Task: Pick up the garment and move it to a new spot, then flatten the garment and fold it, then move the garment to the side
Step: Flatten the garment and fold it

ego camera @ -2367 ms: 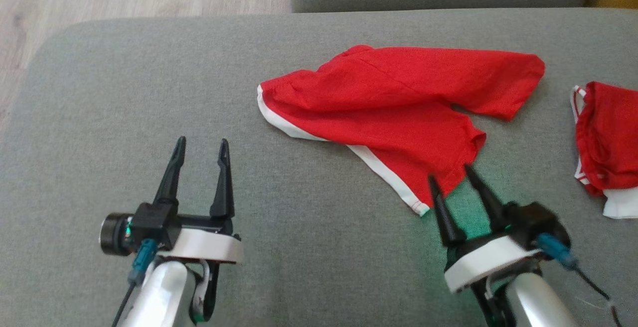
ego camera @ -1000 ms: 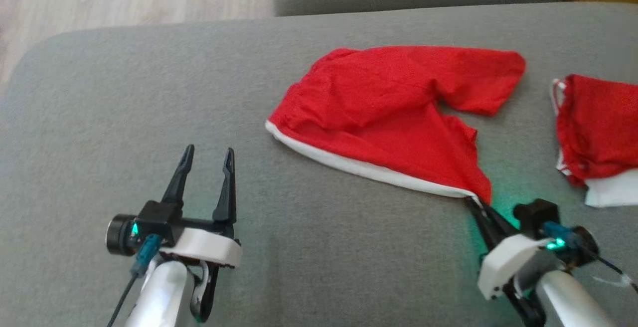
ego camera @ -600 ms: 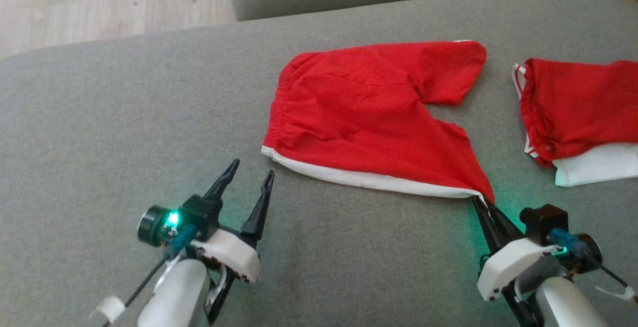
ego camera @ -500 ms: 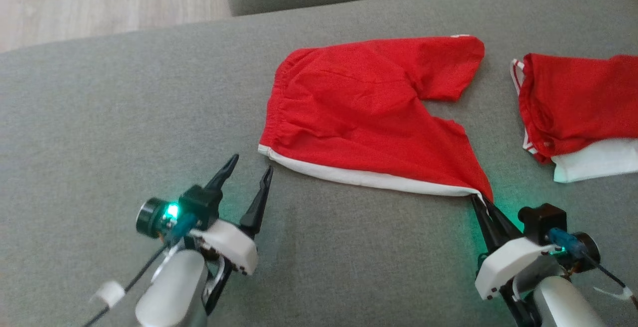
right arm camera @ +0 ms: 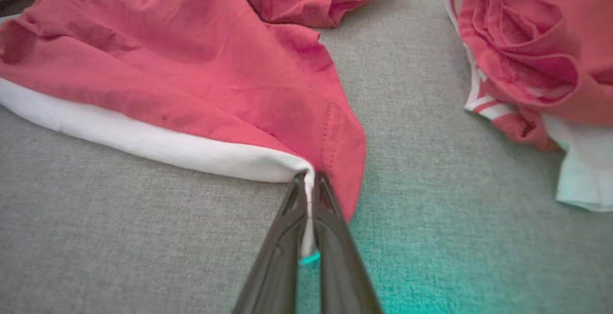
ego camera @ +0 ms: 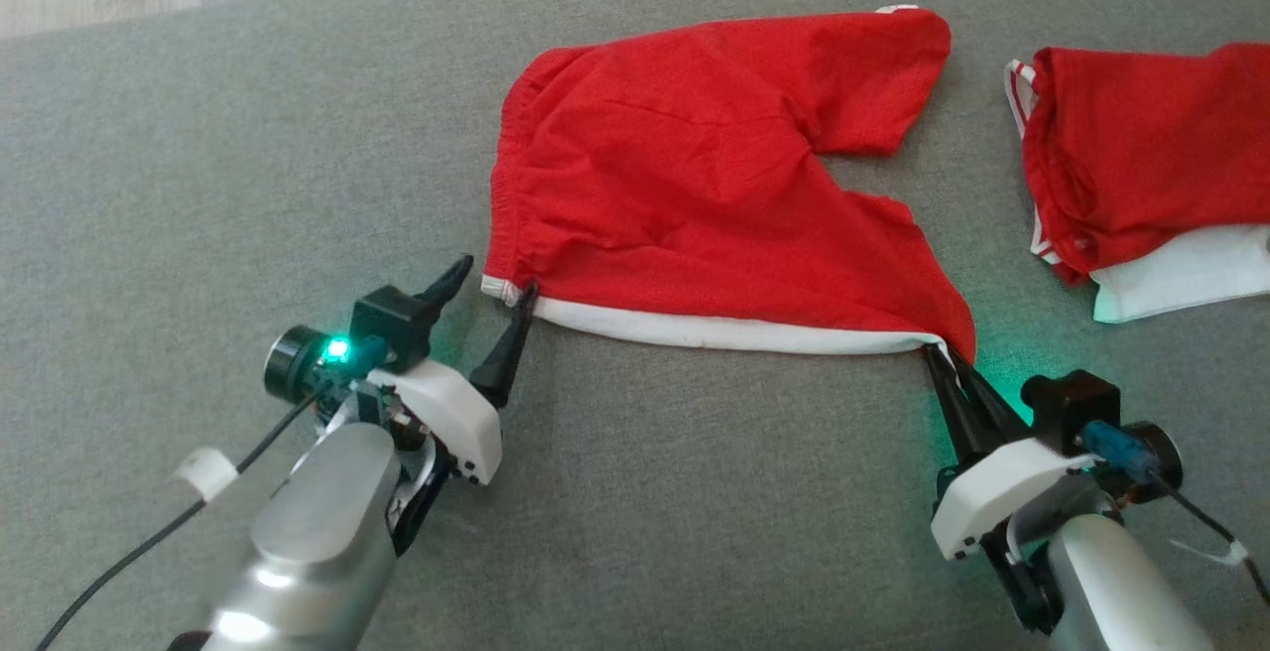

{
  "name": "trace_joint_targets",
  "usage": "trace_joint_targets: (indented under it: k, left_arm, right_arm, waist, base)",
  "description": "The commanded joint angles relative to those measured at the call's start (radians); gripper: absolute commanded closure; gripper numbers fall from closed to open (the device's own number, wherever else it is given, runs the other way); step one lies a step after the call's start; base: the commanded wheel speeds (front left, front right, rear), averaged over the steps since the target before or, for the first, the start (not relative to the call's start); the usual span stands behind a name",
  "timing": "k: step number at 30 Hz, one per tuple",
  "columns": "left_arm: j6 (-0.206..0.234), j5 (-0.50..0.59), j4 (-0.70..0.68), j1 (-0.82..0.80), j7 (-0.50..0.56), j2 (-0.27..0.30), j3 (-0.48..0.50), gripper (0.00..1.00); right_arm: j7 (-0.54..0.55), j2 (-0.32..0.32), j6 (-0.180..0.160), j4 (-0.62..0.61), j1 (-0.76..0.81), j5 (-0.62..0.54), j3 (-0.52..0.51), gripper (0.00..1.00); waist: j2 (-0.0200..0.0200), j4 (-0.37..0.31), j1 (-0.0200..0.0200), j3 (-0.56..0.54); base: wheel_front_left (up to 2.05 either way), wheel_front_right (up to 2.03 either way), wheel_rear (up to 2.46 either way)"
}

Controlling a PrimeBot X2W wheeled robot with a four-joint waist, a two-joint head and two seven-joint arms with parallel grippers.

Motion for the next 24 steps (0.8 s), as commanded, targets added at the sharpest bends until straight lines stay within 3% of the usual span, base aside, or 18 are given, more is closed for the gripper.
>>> trace_joint_targets:
  k: [1,5,6,7,9,24]
  left_arm:
    - [0.002,-0.006,-0.017,-0.038,0.001,0.025,0.019,0.0]
    - [0.002,-0.042,0.003,-0.053,-0.004,0.029,-0.023,0.0]
    - [0.002,-0.052,0.006,-0.056,0.001,0.029,-0.038,0.04]
    - [0.002,-0.062,0.007,-0.059,0.003,0.03,-0.054,0.47]
    - [0.002,-0.08,0.009,-0.066,0.0,0.036,-0.079,1.0]
    - [0.011,-0.106,0.001,-0.107,-0.11,0.05,-0.096,1.0]
  right_arm:
    - [-0.014,-0.004,-0.001,-0.022,-0.017,-0.006,0.016,1.0]
    - [-0.019,-0.003,-0.001,-0.013,-0.022,-0.006,0.014,1.0]
    - [-0.019,-0.002,-0.001,-0.011,-0.023,-0.006,0.014,1.0]
    - [-0.02,-0.002,-0.001,-0.009,-0.025,-0.007,0.013,1.0]
    - [-0.021,-0.001,-0.001,-0.006,-0.028,-0.008,0.014,1.0]
    - [-0.052,-0.04,-0.001,-0.04,-0.056,-0.011,0.0,1.0]
  waist:
    - [0.0,-0.002,-0.0001,0.001]
    - [0.0,-0.003,-0.0001,0.003]
    - [0.0,-0.003,-0.0001,0.004]
    - [0.0,-0.002,-0.0001,0.004]
    - [0.0,-0.001,-0.0001,0.004]
    - [0.0,0.04,-0.0001,-0.087]
  base:
    - [0.0,0.0,0.0]
    - [0.0,0.0,0.0]
    - [0.0,0.0,0.0]
    - [0.0,0.0,0.0]
    - [0.0,0.0,0.0]
    - [0.0,0.0,0.0]
